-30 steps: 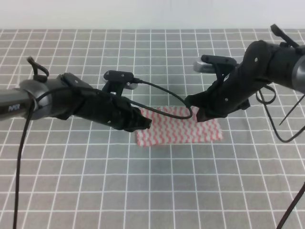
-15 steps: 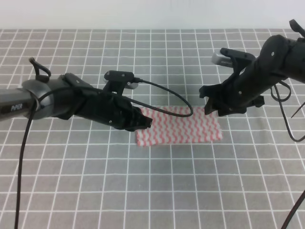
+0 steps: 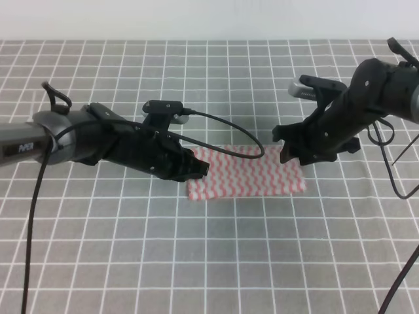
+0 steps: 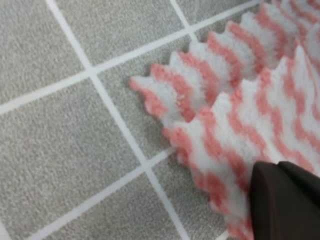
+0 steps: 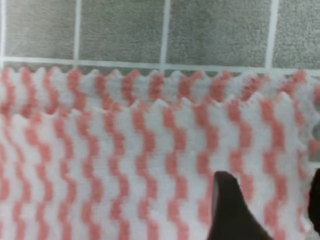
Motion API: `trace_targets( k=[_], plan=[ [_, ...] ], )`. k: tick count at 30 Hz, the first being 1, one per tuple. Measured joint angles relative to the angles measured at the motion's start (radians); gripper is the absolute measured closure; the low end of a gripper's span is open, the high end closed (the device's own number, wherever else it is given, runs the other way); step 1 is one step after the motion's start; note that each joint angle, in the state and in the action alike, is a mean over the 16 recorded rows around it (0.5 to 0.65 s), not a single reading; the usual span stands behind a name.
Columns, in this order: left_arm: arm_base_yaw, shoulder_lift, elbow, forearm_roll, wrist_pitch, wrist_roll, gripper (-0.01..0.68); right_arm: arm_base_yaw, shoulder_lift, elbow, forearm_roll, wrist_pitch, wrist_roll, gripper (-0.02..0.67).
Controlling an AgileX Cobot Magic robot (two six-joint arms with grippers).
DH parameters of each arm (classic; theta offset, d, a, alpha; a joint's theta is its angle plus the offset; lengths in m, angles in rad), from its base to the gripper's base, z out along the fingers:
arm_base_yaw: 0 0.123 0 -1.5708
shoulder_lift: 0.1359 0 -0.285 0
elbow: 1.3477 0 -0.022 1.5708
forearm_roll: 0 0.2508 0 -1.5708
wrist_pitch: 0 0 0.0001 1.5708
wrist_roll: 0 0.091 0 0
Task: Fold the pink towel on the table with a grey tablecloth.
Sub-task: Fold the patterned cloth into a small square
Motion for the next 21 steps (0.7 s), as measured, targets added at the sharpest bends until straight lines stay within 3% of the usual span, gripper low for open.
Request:
trace_targets(
  k=[21],
  plan=[
    [0.0,0.0,0.0,0.0,0.009,0.001,0.673,-0.003,0.038,-0.006,0.008,0.01,-0.005,0.622]
  ],
)
